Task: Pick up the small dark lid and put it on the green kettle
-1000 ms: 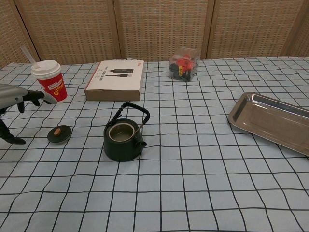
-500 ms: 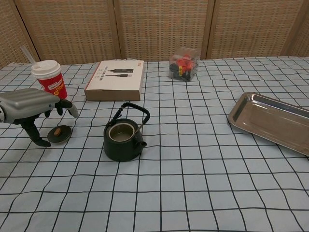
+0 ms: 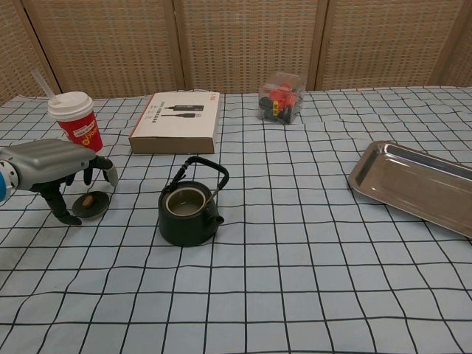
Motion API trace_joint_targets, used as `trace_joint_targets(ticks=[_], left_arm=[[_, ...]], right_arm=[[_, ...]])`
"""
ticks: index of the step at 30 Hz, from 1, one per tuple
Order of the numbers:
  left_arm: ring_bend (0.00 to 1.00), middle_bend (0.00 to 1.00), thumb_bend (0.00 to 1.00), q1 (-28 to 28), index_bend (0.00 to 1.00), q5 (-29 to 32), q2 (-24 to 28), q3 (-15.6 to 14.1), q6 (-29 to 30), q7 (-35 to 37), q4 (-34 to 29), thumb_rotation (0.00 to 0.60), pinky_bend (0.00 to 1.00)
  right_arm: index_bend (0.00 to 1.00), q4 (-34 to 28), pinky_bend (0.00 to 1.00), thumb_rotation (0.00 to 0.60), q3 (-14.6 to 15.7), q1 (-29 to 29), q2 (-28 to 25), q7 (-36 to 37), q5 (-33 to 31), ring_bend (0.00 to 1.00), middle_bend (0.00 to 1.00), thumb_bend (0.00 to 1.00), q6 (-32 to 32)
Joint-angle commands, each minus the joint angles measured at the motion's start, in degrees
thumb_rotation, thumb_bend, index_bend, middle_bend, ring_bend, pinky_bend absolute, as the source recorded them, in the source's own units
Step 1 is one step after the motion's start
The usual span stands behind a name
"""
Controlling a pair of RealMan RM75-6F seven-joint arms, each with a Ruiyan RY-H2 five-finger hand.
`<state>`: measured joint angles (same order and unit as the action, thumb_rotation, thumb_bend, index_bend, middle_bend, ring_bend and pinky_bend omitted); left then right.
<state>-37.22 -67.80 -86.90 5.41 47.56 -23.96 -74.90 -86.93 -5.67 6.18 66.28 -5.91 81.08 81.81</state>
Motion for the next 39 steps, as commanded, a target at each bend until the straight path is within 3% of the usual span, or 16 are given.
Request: trace_joint_targets(ticks=[1,11,28,35,39], left_arm=[[0.36,0.27,0.16,-0.2,0.32,0.2,-0.3,-0.2,0.0,0.1,0.6,0.600,0.45],[0.47,0.38,0.18,-0.6,0.45,0.5,-1.6,-0.4,1.0,-0.5,1.8,0.600,0.57],[0.50,0.41,0.21,-0.3,0.49,0.4,2.6,1.2,5.1,1.0,-5.3,0.600,0.60],[0.50,0.42,0.21,-0.7,0.49,-8.6,7.9,2.8,8.4,11.4,-13.9,0.600,0.60],[0.50,0.42,0.21,-2.0,0.49,-12.6,8.7,3.5,9.5,13.5,-16.5,0.600,0.60]], right_arm=[[0.00,0.1,0.00,0.600,0.0,0.1,0.1,0.0,-0.1,0.00,0.00,0.00,-0.1],[0.00,0.2,0.00,0.600,-0.1,0.1,0.1,0.4,-0.5,0.00,0.00,0.00,-0.4],[0.00,0.1,0.00,0.600,-0.1,0.0,-0.1,0.8,-0.4,0.00,0.00,0.00,-0.2],[0.00,-0.2,0.00,0.600,-0.2,-0.1,-0.3,0.9,-0.3,0.00,0.00,0.00,0.2],[0.00,-0.2,0.00,0.600,-0.2,-0.1,-0.4,0.9,-0.4,0.00,0.00,0.00,0.2]])
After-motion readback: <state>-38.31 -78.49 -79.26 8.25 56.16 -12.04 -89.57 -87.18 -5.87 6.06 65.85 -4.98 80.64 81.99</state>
